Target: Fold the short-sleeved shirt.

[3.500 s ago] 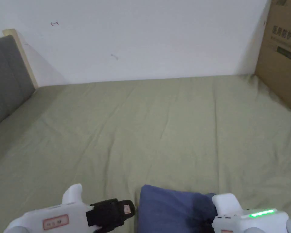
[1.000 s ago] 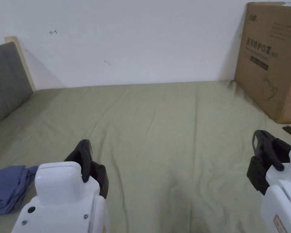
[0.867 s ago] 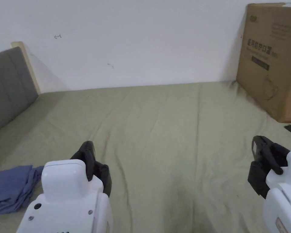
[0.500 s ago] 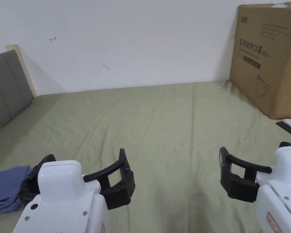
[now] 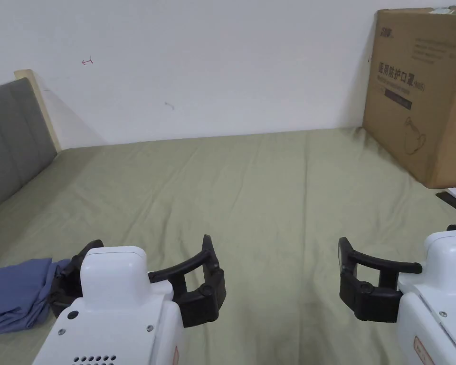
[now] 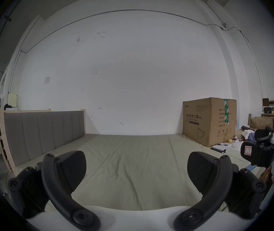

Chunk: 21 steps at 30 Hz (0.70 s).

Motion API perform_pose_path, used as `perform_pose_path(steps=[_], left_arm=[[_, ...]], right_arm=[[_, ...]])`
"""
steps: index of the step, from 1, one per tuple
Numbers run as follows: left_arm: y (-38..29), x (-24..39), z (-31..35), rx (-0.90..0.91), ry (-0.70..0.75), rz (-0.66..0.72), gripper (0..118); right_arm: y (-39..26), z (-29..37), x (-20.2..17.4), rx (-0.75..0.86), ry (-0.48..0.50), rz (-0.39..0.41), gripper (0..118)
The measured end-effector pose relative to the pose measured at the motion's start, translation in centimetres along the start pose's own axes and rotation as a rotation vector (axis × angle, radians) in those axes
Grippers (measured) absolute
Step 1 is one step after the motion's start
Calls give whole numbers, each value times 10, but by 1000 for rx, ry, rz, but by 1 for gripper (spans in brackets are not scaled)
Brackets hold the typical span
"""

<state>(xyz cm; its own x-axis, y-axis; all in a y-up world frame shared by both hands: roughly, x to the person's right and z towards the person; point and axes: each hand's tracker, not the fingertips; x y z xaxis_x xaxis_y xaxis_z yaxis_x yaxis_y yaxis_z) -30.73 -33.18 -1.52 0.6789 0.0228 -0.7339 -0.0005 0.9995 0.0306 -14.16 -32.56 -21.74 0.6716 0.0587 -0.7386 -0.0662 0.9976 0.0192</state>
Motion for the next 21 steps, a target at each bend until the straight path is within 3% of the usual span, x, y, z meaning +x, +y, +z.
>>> perform_pose_path(steps=[16,21], left_arm=[[4,1,-13,-82,-8,-1,118],[2,-3,-13,-128,-52,121,118]], right_arm=[[3,-2,-8,-8,26,16,118],[2,-1,-13,-10,36,35,118]])
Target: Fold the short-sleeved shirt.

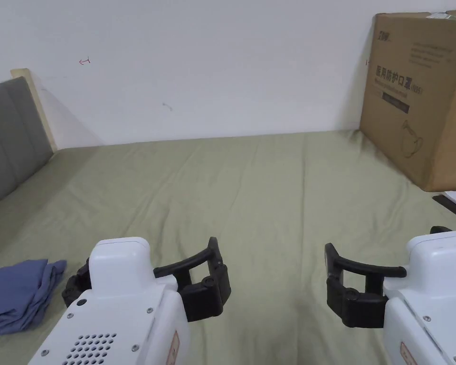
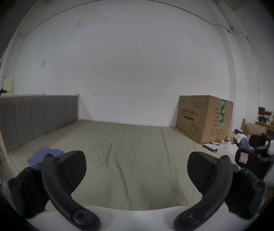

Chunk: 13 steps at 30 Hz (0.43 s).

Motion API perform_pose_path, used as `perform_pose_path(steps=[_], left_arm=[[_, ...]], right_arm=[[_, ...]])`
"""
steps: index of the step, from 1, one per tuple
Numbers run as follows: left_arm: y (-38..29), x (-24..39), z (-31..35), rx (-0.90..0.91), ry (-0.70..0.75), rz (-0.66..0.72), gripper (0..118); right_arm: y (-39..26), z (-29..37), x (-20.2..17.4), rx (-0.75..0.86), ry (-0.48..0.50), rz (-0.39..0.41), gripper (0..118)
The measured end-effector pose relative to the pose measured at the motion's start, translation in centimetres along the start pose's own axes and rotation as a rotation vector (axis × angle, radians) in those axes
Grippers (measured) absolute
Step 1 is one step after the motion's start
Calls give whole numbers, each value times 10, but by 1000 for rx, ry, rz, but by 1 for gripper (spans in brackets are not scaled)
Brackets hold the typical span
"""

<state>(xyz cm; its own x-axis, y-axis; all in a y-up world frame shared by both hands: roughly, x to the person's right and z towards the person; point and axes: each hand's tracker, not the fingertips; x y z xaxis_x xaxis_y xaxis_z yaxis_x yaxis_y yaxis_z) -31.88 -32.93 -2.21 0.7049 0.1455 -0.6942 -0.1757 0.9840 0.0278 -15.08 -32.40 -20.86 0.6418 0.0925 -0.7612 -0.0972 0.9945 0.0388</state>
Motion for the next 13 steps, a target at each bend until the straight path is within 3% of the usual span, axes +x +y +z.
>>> perform_pose_path(steps=[4,13], left_arm=[[2,1,-6,-37,61,-8,118],[7,3,-1,-45,33,20,117]], right_arm=[[-1,0,-2,-11,3,11,118],[-4,-2,-2,-31,3,-3,118]])
